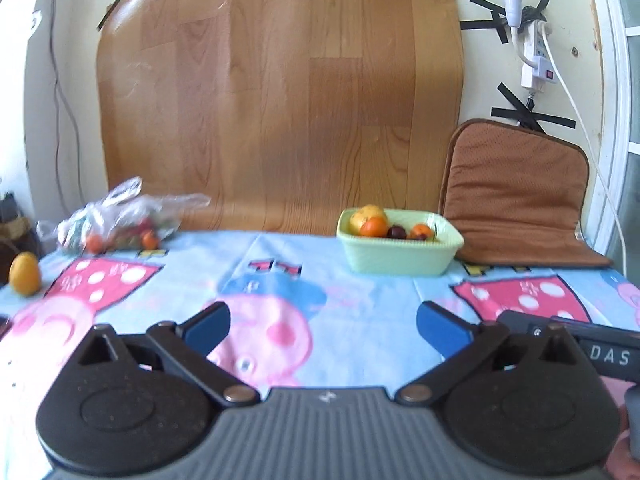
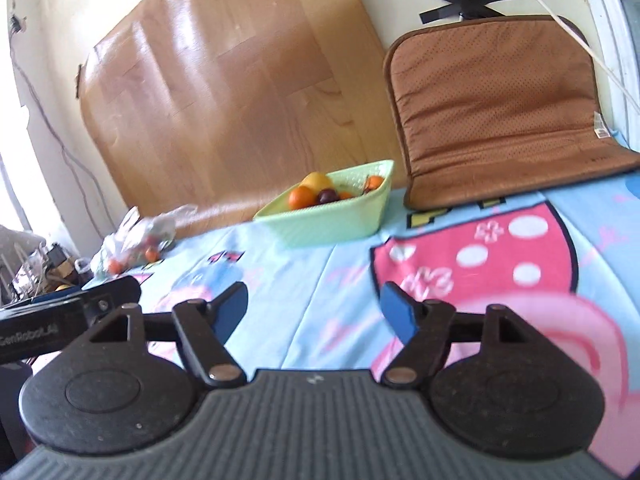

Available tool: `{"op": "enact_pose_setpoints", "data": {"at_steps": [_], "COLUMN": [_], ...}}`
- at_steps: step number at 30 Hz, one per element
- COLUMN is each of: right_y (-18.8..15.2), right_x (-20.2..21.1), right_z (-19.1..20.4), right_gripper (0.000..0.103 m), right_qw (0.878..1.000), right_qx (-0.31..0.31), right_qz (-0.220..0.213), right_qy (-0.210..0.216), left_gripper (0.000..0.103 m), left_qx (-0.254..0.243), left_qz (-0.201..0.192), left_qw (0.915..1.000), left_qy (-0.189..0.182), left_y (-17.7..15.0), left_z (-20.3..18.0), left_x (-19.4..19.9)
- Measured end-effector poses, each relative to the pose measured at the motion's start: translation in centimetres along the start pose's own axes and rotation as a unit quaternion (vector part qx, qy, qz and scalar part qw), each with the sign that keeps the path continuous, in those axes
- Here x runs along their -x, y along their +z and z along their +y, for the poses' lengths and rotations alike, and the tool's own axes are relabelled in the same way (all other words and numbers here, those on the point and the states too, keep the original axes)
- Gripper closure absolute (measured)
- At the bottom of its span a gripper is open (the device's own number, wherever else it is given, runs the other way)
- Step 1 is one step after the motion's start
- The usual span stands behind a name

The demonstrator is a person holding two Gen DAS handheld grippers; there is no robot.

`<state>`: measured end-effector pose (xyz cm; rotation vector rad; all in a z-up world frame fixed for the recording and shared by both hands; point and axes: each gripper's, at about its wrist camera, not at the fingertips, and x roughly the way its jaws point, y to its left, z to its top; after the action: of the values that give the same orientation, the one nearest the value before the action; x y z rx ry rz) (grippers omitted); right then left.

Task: Organize fruits

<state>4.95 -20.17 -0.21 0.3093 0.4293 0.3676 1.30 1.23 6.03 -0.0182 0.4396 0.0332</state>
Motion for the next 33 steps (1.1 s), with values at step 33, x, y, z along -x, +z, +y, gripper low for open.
{"op": "enact_pose_setpoints", "data": {"at_steps": [33], "right_y": [-3.8], "right_x": [6.9], "right_z": [4.3], "right_gripper": [0.007], "right_qw": [1.000], "right_qx": [0.006], "right_qz": [0.023], "right_qy": [0.002], "left_gripper": [0.000], "left_qx": [0.000], "left_qz": [0.046], "left_qw": [0.9973], "left_qy": [0.058], "left_y": [-4.9], "left_z": [0.4], "left_x": [8.0]}}
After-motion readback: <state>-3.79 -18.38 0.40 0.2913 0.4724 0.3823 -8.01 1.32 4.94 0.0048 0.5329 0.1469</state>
